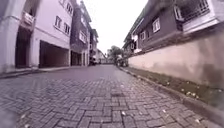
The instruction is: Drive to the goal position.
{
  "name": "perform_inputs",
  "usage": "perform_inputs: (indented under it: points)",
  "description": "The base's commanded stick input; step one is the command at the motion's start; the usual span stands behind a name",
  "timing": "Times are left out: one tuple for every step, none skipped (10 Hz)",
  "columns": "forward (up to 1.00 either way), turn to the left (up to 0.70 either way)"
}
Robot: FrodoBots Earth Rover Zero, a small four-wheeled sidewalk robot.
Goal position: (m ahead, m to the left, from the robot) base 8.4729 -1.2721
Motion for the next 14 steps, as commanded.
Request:
perform_inputs:
  points:
    - [0.69, 0.03]
    - [0.69, 0.03]
    - [0.69, 0.03]
    - [0.69, 0.03]
    - [0.69, 0.03]
    - [0.69, 0.03]
    - [0.69, 0.03]
    - [0.69, 0.03]
    - [0.69, 0.03]
    - [0.69, 0.03]
    - [0.69, 0.03]
    - [0.69, 0.03]
    - [0.69, 0.03]
    - [0.69, 0.03]
